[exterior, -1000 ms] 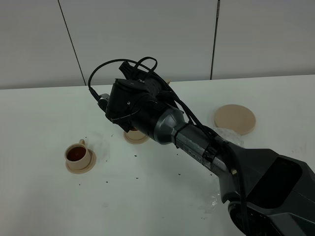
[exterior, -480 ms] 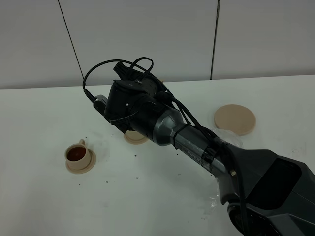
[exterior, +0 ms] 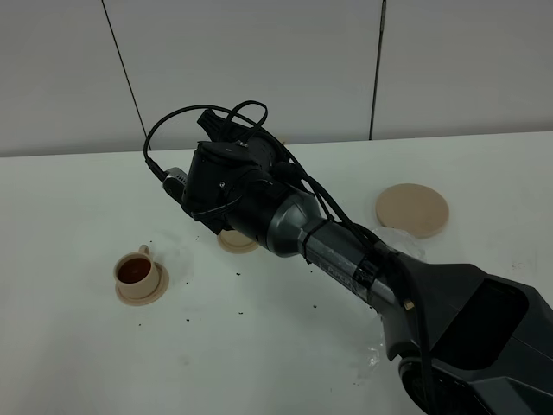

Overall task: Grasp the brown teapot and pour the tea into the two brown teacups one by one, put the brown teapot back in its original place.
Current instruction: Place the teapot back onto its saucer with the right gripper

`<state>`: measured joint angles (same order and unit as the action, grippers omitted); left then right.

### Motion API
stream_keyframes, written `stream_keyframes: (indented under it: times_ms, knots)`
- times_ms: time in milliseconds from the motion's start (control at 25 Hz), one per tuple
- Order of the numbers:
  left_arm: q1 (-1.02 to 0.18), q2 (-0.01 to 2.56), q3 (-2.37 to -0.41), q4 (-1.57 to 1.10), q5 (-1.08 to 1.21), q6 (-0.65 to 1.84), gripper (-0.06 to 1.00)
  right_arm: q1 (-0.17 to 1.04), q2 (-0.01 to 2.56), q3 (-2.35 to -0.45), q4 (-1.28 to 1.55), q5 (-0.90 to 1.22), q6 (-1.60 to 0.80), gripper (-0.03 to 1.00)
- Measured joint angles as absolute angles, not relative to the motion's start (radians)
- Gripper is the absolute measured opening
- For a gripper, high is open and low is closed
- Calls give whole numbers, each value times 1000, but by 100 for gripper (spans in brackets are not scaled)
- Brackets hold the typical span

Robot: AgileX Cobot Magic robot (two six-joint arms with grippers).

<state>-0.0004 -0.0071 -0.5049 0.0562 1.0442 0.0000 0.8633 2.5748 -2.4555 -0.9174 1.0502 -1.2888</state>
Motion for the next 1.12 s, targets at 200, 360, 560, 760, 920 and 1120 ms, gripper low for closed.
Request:
stream_keyframes:
  times_ms: [200,360,560,760,920,1120]
  knots:
    - [0,-7,-505,56,1044,0,25,863,2575,-2455,-925,1048,-1289,10]
    - [0,-7,-505,56,1044,0,25,863,2575,-2455,-939,1046,-1290,10]
    - [0,-7,-505,56,1044,0,25,863,2575,-2455,-955,1046,-1290,10]
    - [0,-7,-505,56,1044,0,25,863,2575,-2455,-962,1046,-1291,10]
    - [0,-7,-505,56,1044,0,25,863,2575,-2455,-963,1046,-1294,10]
    - [0,-7,-505,56,1044,0,25,863,2575,-2455,-966,1050,-1296,10]
